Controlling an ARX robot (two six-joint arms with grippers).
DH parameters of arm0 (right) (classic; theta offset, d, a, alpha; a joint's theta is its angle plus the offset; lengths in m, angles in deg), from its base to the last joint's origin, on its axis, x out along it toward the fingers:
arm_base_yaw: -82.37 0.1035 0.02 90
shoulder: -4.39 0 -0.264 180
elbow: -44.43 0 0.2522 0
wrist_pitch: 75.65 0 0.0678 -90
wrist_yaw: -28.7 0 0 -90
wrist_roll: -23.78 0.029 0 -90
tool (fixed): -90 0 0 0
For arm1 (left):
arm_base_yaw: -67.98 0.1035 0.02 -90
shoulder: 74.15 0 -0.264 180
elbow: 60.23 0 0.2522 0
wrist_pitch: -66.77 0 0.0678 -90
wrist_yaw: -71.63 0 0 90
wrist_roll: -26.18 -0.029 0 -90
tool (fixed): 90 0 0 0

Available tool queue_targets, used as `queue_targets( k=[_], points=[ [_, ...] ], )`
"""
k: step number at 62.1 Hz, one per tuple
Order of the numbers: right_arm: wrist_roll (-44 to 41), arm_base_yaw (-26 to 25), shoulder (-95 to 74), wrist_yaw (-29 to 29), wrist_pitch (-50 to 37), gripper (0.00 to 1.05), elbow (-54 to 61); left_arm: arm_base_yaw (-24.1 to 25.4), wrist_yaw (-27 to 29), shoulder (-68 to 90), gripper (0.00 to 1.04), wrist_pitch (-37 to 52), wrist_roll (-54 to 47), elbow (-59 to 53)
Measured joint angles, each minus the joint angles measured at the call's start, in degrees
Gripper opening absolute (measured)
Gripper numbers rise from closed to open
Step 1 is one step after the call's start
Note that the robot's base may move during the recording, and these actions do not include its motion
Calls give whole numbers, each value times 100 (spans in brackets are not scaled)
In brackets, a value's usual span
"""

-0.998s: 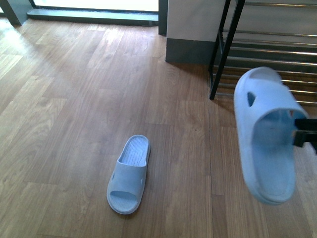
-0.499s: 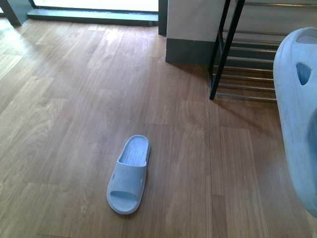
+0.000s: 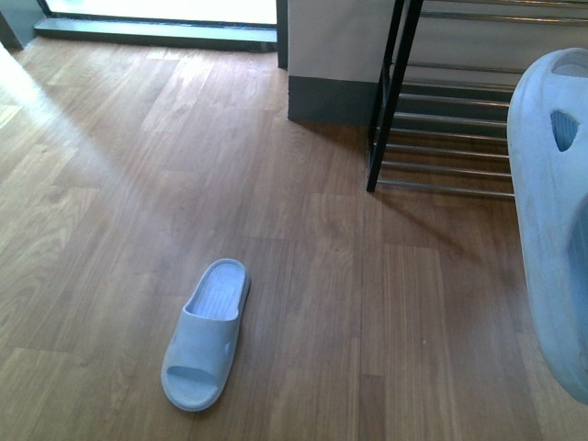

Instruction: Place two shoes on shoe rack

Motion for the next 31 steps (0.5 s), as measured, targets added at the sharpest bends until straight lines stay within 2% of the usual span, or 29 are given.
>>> queue_targets(
  k=[26, 28, 31],
  points=[
    [4, -24, -2, 20, 2, 1, 7, 0, -13, 0, 95, 0, 0, 0],
    [4, -24, -2, 15, 2, 1, 7, -31, 70, 57, 95, -76, 15, 24],
    [4, -20, -2, 7, 2, 1, 7, -214, 868, 522, 95, -866, 42, 337]
  ],
)
